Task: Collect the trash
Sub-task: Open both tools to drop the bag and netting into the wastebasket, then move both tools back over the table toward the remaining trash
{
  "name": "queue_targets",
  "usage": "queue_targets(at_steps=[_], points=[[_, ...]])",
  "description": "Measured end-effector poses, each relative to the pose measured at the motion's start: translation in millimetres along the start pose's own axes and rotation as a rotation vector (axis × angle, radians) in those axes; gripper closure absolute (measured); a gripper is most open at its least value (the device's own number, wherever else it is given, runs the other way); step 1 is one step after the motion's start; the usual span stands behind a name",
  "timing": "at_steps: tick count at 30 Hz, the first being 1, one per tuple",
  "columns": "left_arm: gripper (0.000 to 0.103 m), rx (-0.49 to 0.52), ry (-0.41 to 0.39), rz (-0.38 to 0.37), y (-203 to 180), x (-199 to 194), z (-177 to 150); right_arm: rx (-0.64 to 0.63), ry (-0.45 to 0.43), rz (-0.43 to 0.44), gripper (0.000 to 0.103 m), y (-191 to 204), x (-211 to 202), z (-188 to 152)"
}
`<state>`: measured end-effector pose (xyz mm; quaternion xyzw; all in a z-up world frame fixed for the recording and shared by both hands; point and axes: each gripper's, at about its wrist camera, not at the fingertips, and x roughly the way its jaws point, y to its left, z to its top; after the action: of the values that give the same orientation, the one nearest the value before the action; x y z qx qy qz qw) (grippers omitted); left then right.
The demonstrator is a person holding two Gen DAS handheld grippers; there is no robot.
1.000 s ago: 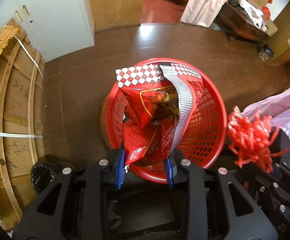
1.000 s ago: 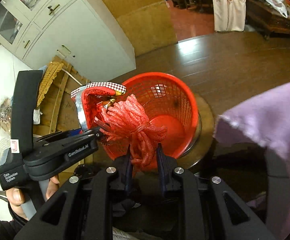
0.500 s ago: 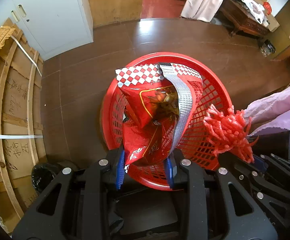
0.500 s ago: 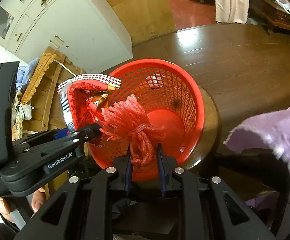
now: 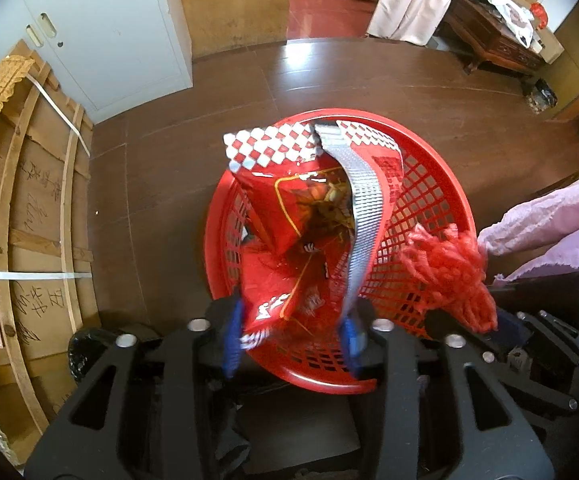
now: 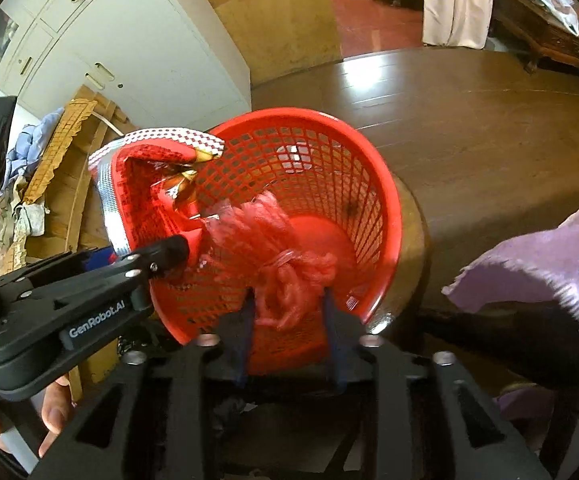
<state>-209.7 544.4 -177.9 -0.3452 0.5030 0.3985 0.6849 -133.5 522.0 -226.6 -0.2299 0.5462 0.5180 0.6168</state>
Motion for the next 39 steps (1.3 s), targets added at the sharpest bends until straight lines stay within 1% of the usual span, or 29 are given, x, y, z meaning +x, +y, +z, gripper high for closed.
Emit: queue_targets(at_steps=[2, 4, 9, 14, 15, 21, 26, 31, 33, 36, 39], points=[[0.052, -0.004, -0.012, -0.011, 0.7, -3.7, 0.6, 0.007, -0.008, -0.002, 0.061, -2.6, -3.3, 0.2], [0.050, -0.012, -0.019, -0.021, 2.1, -7.3, 1.7, 0.018, -0.014, 0.006, 0.061, -5.4, -7.7, -0.4], [0.047, -0.017, -0.024, -0.040, 2.2, -15.3, 4.2, 0.048, -0.045, 0.025, 0.061, -11.8, -24.9, -4.5], [0.033, -0.029, -0.044, -0.054, 3.5, -21.1, 5.5, 0.055, -0.098, 0.046, 0.061, -14.6, -52.6, -13.0], [0.032, -0.030, -0.045, -0.054, 3.1, -21.4, 6.0, 0.055, -0.107, 0.050, 0.061, -13.8, -57.3, -13.1], [0.031, -0.019, -0.055, -0.049, -1.5, -28.0, 7.4, 0.046, -0.173, 0.080, 0.061, -11.8, -95.3, -28.3], [0.029, 0.010, -0.093, -0.063, -10.5, -49.9, 4.8, 0.026, -0.237, 0.093, 0.060, -9.0, -132.8, -40.7], [0.026, 0.087, -0.158, -0.113, -37.9, -85.3, -3.4, 0.059, -0.319, 0.080, 0.056, -20.4, -183.4, -62.7], [0.024, 0.139, -0.188, -0.135, -55.4, -101.5, -10.7, 0.081, -0.355, 0.060, 0.055, -31.4, -206.3, -78.5], [0.021, 0.203, -0.220, -0.163, -78.3, -120.6, -24.1, 0.132, -0.412, 0.010, 0.050, -50.0, -241.2, -105.2], [0.019, 0.278, -0.243, -0.212, -109.0, -141.7, -40.9, 0.188, -0.477, -0.042, 0.046, -74.3, -273.7, -138.0]])
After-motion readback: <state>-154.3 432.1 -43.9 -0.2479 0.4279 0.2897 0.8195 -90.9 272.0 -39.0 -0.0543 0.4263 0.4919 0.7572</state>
